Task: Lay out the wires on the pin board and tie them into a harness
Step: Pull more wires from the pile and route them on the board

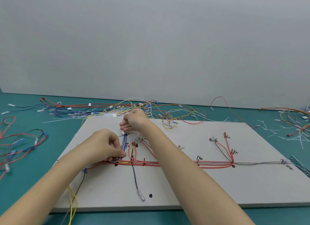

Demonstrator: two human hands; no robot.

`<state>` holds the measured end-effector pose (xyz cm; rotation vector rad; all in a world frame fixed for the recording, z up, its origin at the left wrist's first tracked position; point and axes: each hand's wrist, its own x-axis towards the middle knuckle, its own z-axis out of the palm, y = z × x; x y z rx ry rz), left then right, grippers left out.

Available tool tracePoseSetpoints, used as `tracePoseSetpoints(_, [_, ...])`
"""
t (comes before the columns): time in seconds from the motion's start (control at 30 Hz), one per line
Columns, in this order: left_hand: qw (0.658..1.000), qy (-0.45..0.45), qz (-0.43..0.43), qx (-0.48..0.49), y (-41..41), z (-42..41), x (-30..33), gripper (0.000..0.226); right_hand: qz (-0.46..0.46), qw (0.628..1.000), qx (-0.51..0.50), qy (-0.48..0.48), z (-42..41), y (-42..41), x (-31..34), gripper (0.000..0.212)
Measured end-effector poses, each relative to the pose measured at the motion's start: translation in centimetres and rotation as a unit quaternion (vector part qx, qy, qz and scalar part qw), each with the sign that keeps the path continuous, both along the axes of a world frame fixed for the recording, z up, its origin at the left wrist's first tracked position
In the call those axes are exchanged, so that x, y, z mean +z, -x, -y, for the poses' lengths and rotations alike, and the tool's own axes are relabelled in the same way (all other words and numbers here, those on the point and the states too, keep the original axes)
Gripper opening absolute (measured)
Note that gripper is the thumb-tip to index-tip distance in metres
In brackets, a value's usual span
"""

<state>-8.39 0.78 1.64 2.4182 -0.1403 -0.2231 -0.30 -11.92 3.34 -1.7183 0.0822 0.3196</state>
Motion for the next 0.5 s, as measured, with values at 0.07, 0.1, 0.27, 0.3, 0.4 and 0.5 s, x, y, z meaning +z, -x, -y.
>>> tracePoseSetpoints(0.07, [1.0,-0.003,0.001,-0.001,0.1,0.0,0.0,0.027,0.008,1.0,0.021,-0.001,0.0,0.0,0.1,0.02])
tracePoseSetpoints(0.1, [1.0,-0.002,0.001,-0.001,0.1,0.1,0.0,0.027,0.01,1.0,0.026,0.002,-0.1,0.0,0.0,0.024])
tracePoseSetpoints(0.27, [1.0,-0.001,-0.001,-0.001,0.0,0.0,0.1,0.026,0.043,0.996,0.054,0.052,-0.8,0.2,-0.1,0.028])
tracePoseSetpoints(0.3, [1.0,-0.002,-0.001,-0.002,0.0,0.0,0.1,0.027,0.05,0.995,0.06,0.062,-0.9,0.2,-0.2,0.027])
tracePoseSetpoints(0.4, [1.0,-0.001,-0.004,-0.005,0.0,-0.1,0.1,0.027,0.083,0.987,0.084,0.111,-1.4,0.5,-0.3,0.021])
tracePoseSetpoints(0.5, [1.0,0.017,-0.02,-0.008,0.0,-0.3,0.5,0.029,0.143,0.964,0.106,0.2,-2.1,0.7,-0.4,0.025])
